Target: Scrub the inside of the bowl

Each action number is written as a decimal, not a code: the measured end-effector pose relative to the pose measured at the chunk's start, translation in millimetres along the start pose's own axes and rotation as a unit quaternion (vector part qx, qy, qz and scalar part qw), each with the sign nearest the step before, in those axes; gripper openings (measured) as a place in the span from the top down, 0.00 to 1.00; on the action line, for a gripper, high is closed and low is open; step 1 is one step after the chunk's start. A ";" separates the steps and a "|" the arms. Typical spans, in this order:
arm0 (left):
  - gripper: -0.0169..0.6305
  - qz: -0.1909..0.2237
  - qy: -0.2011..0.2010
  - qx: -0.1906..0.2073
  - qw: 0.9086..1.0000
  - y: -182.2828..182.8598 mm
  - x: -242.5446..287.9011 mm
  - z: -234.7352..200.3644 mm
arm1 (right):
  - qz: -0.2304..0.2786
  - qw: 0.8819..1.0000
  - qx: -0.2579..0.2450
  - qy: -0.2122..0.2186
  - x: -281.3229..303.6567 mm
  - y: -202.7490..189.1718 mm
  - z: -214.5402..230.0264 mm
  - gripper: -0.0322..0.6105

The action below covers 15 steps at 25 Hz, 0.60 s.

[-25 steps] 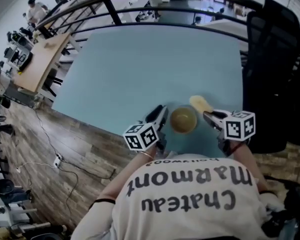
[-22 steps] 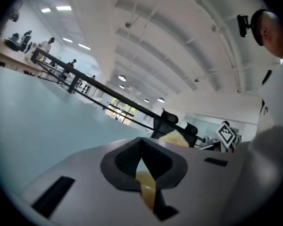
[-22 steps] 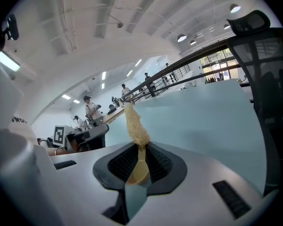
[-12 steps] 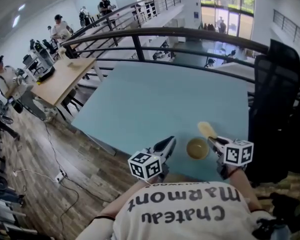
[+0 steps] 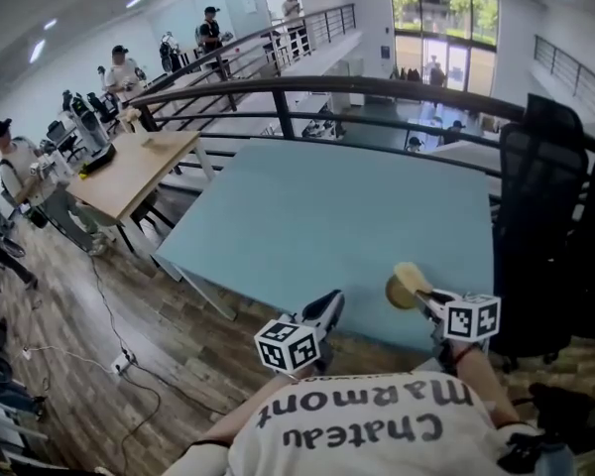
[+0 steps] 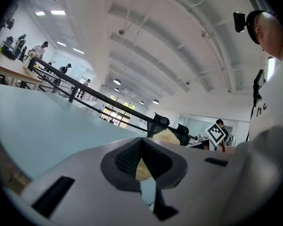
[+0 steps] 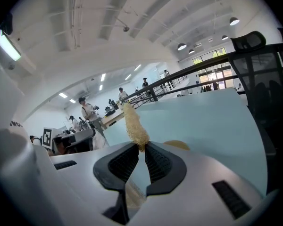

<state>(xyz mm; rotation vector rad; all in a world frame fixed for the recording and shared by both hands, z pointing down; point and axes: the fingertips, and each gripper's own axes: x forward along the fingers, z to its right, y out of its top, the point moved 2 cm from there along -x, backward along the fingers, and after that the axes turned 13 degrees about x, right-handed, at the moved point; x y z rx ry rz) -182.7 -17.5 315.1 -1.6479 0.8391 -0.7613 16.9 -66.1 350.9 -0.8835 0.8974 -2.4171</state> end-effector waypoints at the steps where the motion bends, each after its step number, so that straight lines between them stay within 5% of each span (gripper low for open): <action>1: 0.97 0.001 0.001 -0.002 1.000 -1.8 -5.7 1.1 | 0.001 1.000 -0.001 -0.004 -4.1 -3.8 -2.1 0.85; 15: 0.97 0.015 0.000 -0.009 1.000 -5.6 -73.1 24.7 | 0.011 0.999 0.011 -0.033 -51.4 -54.7 -32.4 0.85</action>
